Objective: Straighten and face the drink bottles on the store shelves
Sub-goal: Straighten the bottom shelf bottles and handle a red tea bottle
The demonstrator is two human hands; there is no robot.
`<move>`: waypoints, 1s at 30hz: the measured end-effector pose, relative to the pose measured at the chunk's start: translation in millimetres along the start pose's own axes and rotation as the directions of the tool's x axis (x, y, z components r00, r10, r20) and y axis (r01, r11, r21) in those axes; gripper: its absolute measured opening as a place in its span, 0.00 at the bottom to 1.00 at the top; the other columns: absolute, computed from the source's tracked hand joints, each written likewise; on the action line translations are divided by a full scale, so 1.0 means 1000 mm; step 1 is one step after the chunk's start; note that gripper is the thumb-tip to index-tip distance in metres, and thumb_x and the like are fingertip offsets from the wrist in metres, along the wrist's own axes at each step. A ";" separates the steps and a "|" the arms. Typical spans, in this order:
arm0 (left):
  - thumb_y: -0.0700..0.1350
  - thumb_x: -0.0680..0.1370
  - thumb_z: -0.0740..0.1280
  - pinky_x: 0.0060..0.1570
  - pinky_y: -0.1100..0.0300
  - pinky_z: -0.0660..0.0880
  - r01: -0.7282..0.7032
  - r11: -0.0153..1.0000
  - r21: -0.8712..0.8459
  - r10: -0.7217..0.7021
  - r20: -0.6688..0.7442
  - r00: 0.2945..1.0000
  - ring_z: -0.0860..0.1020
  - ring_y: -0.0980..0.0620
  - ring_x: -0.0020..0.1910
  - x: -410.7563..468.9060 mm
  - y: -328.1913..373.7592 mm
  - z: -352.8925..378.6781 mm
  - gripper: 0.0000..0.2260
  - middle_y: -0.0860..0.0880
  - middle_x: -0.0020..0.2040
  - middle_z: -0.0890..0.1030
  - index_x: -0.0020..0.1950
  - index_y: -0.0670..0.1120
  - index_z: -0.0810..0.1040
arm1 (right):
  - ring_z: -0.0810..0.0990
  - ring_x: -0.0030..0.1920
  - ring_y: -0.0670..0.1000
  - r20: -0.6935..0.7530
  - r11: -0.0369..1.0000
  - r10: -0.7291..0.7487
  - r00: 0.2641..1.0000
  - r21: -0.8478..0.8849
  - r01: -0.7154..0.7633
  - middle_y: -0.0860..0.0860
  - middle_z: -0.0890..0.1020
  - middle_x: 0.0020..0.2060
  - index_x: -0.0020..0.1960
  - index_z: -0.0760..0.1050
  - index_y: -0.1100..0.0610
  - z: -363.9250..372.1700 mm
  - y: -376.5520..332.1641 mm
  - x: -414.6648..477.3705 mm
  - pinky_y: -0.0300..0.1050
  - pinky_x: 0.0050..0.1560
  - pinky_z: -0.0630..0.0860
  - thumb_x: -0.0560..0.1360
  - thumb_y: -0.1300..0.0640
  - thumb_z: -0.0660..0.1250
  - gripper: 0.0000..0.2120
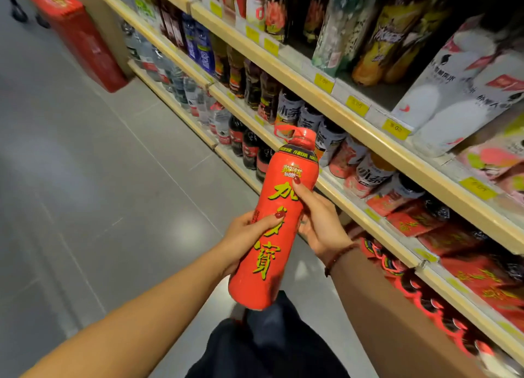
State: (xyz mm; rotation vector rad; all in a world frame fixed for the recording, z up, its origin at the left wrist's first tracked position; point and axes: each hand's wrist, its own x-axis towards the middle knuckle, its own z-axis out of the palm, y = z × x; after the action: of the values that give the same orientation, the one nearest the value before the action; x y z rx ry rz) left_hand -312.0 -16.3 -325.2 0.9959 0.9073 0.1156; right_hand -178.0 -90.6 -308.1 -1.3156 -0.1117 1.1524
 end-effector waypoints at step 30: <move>0.40 0.74 0.70 0.40 0.57 0.80 0.028 0.737 0.675 -0.492 0.508 0.707 0.85 0.45 0.43 0.192 0.060 -0.030 0.10 0.42 0.49 0.85 0.56 0.45 0.81 | 0.84 0.46 0.48 -0.703 0.826 0.028 0.710 0.417 0.380 0.52 0.86 0.48 0.54 0.81 0.55 0.027 0.058 0.071 0.40 0.43 0.79 0.66 0.45 0.73 0.20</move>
State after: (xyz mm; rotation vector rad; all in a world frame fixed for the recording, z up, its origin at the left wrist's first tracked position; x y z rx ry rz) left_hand -191.5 128.5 -402.7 1.3722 0.3937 -0.8355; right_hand -195.2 -32.4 -382.3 -1.1006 0.5906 0.3951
